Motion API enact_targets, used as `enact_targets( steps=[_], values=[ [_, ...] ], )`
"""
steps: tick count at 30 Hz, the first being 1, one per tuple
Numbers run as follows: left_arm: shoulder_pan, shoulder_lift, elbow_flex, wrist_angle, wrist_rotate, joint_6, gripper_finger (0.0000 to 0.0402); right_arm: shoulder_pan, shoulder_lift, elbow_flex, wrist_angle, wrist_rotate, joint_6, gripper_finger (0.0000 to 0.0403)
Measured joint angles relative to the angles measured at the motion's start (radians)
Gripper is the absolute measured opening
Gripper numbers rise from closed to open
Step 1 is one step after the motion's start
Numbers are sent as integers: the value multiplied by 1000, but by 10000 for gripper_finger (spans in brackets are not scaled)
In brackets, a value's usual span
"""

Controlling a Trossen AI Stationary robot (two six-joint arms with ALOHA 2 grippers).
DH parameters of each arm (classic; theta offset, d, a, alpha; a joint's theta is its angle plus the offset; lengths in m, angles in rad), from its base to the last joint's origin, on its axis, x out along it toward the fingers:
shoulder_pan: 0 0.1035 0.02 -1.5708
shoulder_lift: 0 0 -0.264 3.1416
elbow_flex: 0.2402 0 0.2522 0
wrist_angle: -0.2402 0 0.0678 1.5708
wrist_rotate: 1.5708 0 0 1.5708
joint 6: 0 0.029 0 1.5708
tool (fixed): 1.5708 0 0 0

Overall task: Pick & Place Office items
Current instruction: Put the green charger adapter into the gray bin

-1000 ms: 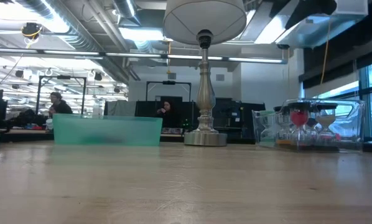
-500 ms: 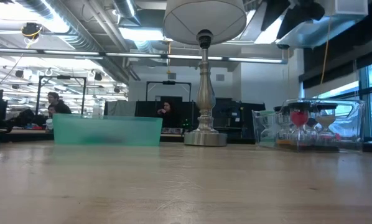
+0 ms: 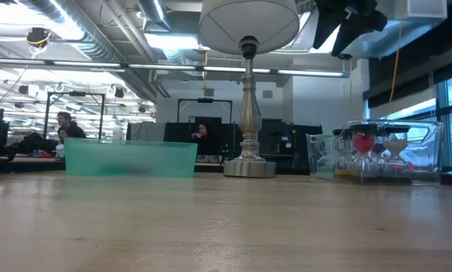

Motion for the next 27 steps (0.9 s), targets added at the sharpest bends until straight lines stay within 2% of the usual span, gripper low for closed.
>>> enact_targets(
  steps=[3, 5, 15, 23, 27],
  values=[
    [0, 0, 0, 1, -79, -5, 279, 0, 0, 0, 0, 0, 0, 324],
    [0, 0, 0, 1, -96, -8, 279, 0, 0, 0, 0, 0, -3, 324],
    [-26, 0, -11, -34, -101, -175, 279, 0, 0, 0, 0, 4, -10, 324],
    [-25, 0, -82, 46, -127, -185, 279, 0, 0, 0, 0, 4, -10, 324],
    [-24, 0, -120, 45, -89, -195, 279, 0, 0, 0, 0, 3, -10, 324]
  ],
)
